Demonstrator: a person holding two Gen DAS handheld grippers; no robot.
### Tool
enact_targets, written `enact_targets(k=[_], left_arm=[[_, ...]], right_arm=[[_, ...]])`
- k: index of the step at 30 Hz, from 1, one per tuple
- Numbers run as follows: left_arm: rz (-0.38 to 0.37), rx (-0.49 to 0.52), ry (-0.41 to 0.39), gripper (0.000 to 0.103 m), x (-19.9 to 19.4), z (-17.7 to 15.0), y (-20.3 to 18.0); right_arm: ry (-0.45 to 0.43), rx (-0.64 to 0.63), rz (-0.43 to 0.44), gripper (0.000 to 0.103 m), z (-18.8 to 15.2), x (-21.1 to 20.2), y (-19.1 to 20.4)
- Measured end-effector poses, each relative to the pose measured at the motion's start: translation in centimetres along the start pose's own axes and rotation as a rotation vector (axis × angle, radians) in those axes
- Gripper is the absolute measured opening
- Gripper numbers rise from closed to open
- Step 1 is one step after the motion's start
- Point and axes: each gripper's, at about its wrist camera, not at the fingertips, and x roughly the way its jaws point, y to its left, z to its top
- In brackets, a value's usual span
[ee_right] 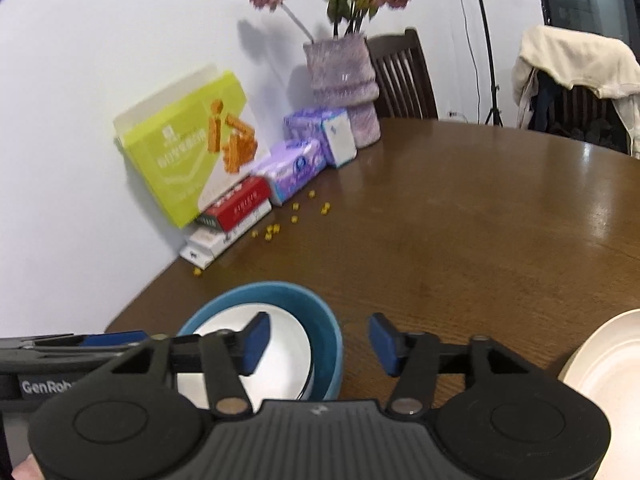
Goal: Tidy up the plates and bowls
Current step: 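Open both tools to release the white bowl inside the blue bowl, then withdraw both open tools up and away from the nested bowls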
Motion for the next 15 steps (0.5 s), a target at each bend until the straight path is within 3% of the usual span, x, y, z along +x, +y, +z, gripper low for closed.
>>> enact_targets(k=[2,4,9,11,15], left_arm=[[-0.002,0.004,-0.033,0.100,-0.5,-0.2,-0.3],[-0.004,0.020,-0.078,0.102,-1.2,-0.5,-0.7],[-0.017,0.047,-0.171,0.103,-2.4,-1.5,-2.1],[-0.027,0.061,-0.198,0.103,-2.7,-1.9,-2.8],[-0.052,0.068,-0.218,0.103,-2.6,-2.9,-4.0]], right_arm=[[-0.036,-0.004,-0.015,0.075,-0.3,-0.9,-0.4],[-0.078,-0.012,-0.036,0.084,-0.7,-1.9,-0.8],[-0.187,-0.030,-0.095,0.091,-2.1,-4.5,-1.9],[-0.231,-0.033,-0.123,0.102,-2.7,-5.6,-2.5],[-0.319,-0.043,-0.188,0.103,-4.0,-7.7,-3.5]])
